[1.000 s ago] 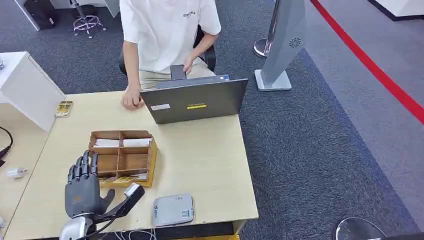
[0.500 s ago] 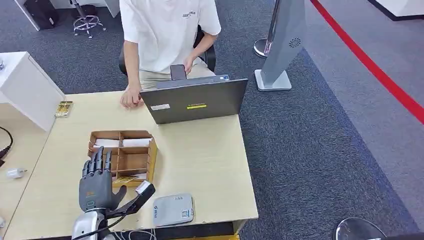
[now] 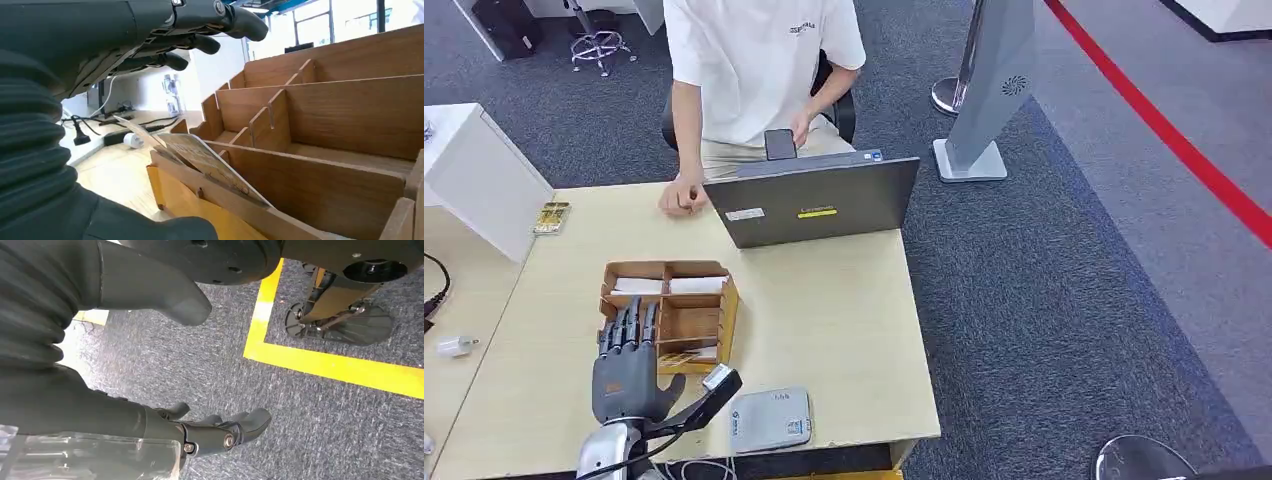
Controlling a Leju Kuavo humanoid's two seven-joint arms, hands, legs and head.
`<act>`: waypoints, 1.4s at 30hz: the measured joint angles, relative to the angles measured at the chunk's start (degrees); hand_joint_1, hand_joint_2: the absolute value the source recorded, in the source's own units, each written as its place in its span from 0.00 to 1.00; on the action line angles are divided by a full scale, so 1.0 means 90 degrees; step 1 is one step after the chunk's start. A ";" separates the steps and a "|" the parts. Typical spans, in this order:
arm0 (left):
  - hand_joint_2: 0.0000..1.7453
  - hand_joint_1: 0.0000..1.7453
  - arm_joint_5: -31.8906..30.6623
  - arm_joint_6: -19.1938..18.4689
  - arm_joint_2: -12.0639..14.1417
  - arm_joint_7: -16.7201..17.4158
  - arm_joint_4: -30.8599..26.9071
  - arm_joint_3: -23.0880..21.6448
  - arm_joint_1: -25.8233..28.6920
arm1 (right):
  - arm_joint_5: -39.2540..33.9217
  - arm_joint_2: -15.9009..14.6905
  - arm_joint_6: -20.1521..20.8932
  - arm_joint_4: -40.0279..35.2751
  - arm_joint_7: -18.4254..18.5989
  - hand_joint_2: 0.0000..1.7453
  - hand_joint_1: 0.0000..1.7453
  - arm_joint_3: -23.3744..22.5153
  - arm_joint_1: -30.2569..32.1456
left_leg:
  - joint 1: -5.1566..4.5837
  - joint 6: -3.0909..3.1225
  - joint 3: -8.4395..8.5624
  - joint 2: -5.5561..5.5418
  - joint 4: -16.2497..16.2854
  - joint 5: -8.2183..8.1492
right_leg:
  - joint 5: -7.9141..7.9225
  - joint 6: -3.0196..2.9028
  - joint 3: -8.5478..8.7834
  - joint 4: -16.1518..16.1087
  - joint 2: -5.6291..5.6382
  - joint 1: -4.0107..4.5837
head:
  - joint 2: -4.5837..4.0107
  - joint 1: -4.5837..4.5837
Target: Pass the card to the sensor for recognition and then transmit it.
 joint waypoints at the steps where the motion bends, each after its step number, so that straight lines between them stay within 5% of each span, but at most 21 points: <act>1: 1.00 0.00 0.0000 0.0000 0.0000 0.0000 0.0000 0.0000 0.0000 | 0.0000 0.0000 0.0000 0.0000 0.0000 1.00 0.00 0.0000 0.0000 | 0.0000 0.0000 0.0000 0.0000 0.0000 0.0000 | 0.0000 0.0000 0.0000 0.0000 0.0000 0.0000 | 0.0000 -0.0002; 4: 1.00 0.00 0.0000 0.0000 0.0000 0.0000 0.0000 0.0000 0.0000 | 0.0000 0.0000 0.0000 0.0000 0.0000 1.00 0.00 0.0000 0.0000 | 0.0000 0.0000 0.0000 0.0000 0.0000 0.0000 | 0.0000 0.0000 0.0000 0.0000 0.0000 0.0000 | 0.0000 0.0000; 5: 1.00 1.00 0.0000 0.0000 0.0000 0.0000 0.0000 0.0000 0.0000 | 0.0000 0.0000 0.0000 0.0000 0.0000 1.00 0.00 0.0000 0.0000 | 0.0000 0.0000 0.0000 0.0000 0.0000 0.0000 | 0.0000 0.0000 0.0000 0.0000 0.0000 0.0000 | 0.0000 0.0000; 32: 1.00 1.00 0.0000 -0.0172 -0.0153 -0.0546 0.0000 0.0083 0.0014 | 0.0061 0.0000 -0.0007 0.0000 0.0036 1.00 0.00 0.0000 0.0000 | 0.0000 0.0000 -0.0001 0.0000 0.0000 0.0000 | 0.0000 0.0000 0.0001 0.0000 0.0000 0.0000 | 0.0000 0.0000; 42: 1.00 1.00 0.0000 -0.0523 -0.0151 -0.0386 -0.0377 0.0085 -0.0091 | 0.0265 0.0000 -0.0010 0.0000 0.0039 1.00 0.00 0.0000 -0.0001 | 0.0000 0.0000 0.0000 -0.0001 0.0000 0.0001 | 0.0000 0.0000 0.0000 0.0000 -0.0001 0.0000 | 0.0000 0.0000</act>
